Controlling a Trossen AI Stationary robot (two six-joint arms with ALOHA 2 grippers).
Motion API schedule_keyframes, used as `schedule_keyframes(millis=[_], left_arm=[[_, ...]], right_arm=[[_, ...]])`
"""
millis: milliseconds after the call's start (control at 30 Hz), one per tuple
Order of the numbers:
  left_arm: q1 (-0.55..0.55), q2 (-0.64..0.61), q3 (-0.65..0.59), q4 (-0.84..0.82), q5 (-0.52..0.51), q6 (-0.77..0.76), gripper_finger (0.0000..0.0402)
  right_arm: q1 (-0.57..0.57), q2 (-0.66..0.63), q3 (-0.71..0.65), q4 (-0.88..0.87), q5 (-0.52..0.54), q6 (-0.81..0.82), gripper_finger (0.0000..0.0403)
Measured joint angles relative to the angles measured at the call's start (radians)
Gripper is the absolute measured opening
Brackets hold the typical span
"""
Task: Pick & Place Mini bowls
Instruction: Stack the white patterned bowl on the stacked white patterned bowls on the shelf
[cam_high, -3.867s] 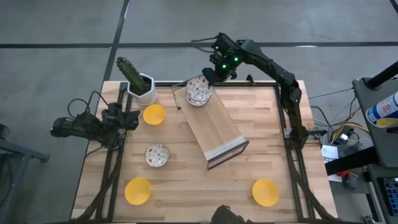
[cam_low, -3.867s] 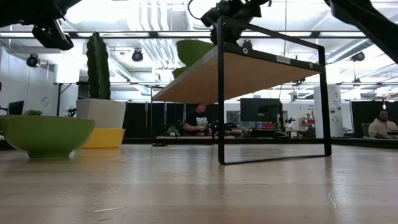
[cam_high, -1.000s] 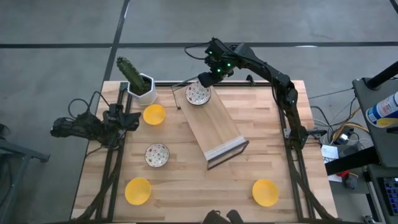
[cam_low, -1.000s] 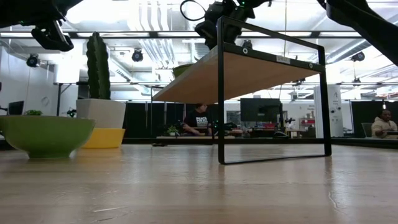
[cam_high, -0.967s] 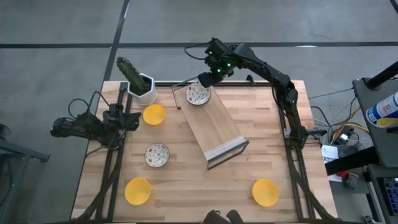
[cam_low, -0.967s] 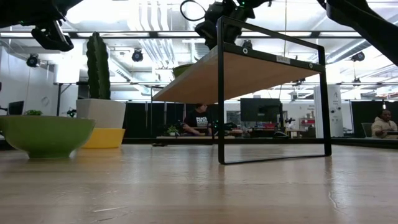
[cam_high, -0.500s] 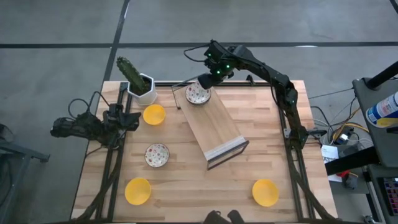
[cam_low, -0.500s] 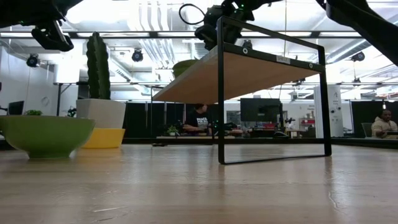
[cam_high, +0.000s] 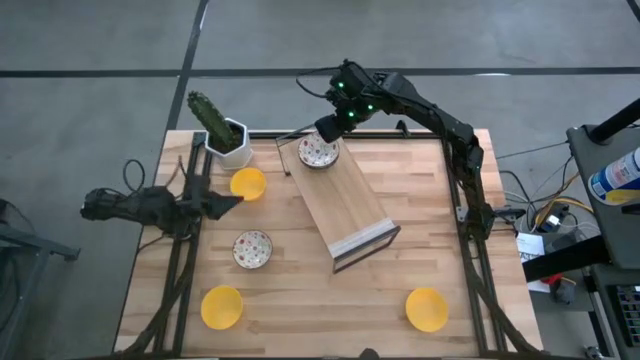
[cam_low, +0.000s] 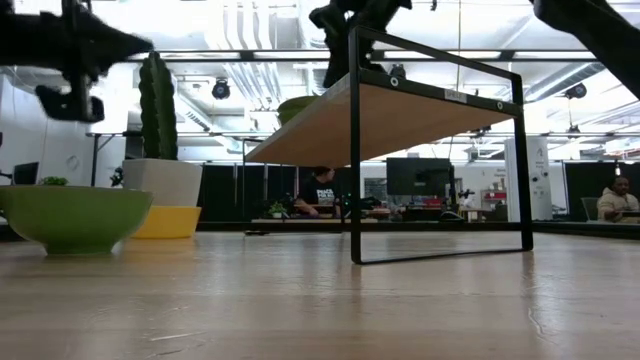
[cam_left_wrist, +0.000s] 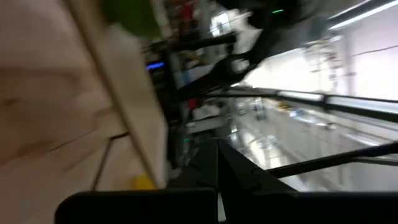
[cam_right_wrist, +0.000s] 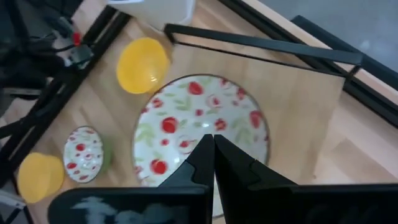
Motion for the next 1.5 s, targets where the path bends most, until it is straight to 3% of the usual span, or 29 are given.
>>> schedule_keyframes(millis=[167,267,433,567,767,967,1500], left_arm=[[0.000,0.033,0.045,-0.144,0.046,-0.033,0.0041],[0.000,0.072,0.104,-0.328,0.090,-0.053,0.0067],[0.000,0.206,0.257,-0.714,0.135,-0.041,0.0092],[0.000,0.333,0.361,-0.849,0.135,0.014,0.0094],[0.000,0.544,0.452,-0.881,0.148,0.142,0.0094],[0.000,0.685,0.473,-0.875,0.186,0.153,0.0094],[0.000,0.842,0.435,-0.846,0.225,0.186,0.0094]], right_arm=[[0.045,-0.030,0.000,0.027,0.001,0.014,0.0008],[0.068,-0.042,0.000,0.050,0.001,0.033,0.0008],[0.097,-0.052,0.000,0.092,0.001,0.044,0.0008],[0.117,-0.054,0.000,0.101,0.001,0.054,0.0008],[0.140,-0.056,0.000,0.111,0.002,0.064,0.0008],[0.159,-0.063,0.000,0.110,0.002,0.063,0.0008],[0.186,-0.082,0.000,0.112,0.007,0.080,0.0009]])
